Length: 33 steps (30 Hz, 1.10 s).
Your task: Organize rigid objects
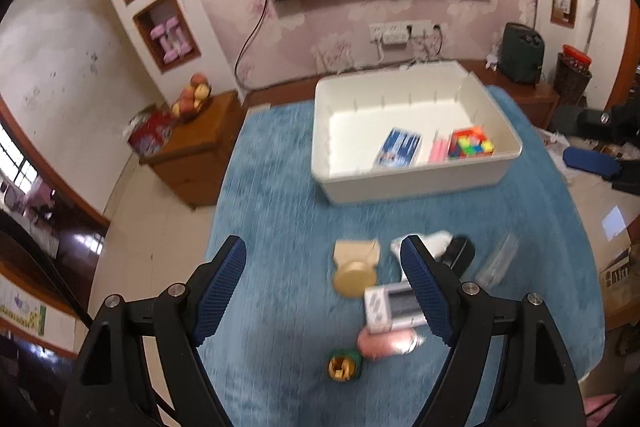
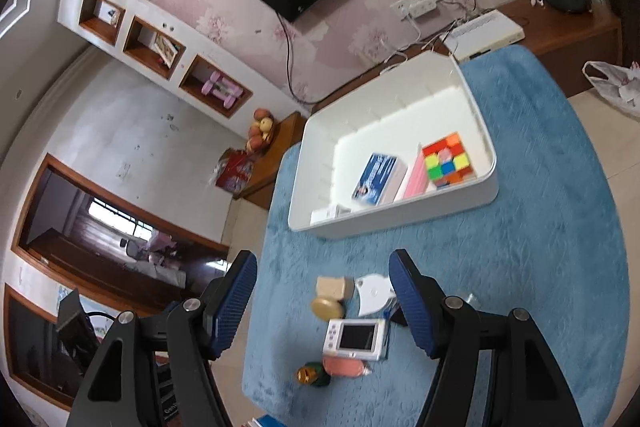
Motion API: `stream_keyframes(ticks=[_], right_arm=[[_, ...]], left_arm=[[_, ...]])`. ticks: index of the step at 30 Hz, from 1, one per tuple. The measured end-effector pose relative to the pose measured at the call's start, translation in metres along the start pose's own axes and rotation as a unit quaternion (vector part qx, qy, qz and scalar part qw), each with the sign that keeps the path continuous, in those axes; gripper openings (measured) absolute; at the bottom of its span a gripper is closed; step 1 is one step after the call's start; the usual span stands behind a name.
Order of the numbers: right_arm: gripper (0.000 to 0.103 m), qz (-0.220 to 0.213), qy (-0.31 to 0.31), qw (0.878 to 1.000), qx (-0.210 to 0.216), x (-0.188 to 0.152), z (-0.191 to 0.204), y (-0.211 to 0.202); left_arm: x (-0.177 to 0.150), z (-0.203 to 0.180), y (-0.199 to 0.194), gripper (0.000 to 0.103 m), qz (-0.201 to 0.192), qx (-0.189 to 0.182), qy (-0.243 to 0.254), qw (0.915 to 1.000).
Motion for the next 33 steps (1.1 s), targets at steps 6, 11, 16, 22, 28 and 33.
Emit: stream_keyframes(ticks=[6,11,16,22,28,33], right_arm=[[0.080,0.022,-0.021,1.000,-0.005,-0.023,0.009,0.008],[0.082,0.049,-0.026,0.998,-0.012,-0.039,0.014,0.022],[0.084,0.079,-0.010,0.996,-0.027,-0.051,0.017,0.043],[0.085,0.126,0.037,0.989,-0.063,-0.072,0.008,0.078],[0.086,0.175,0.056,0.977,-0.108,-0.093,-0.002,0.113],[0.097,0.214,0.067,0.963,-0.148,-0.108,-0.011,0.138]], left_arm=[[-0.033,0.005,0.006,0.083,0.042,0.004,-0.005,0.9991],[-0.051,0.007,0.011,0.083,0.063,-0.012,0.005,0.9980],[-0.061,0.005,0.021,0.084,0.088,-0.053,0.037,0.9940],[-0.068,0.003,0.041,0.084,0.126,-0.120,0.086,0.9811],[-0.087,0.002,0.067,0.084,0.184,-0.185,0.083,0.9619],[-0.104,0.001,0.090,0.084,0.246,-0.227,0.056,0.9406]])
Point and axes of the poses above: each gripper's, at about its wrist camera, not at the fingertips, and y roughly the way its jaws point, z to its left, x to its top, the point moved 5 cm from there along y, roughly the way its jaws point, and after that the axes turned 4 degrees about x, right-handed, at the moved point
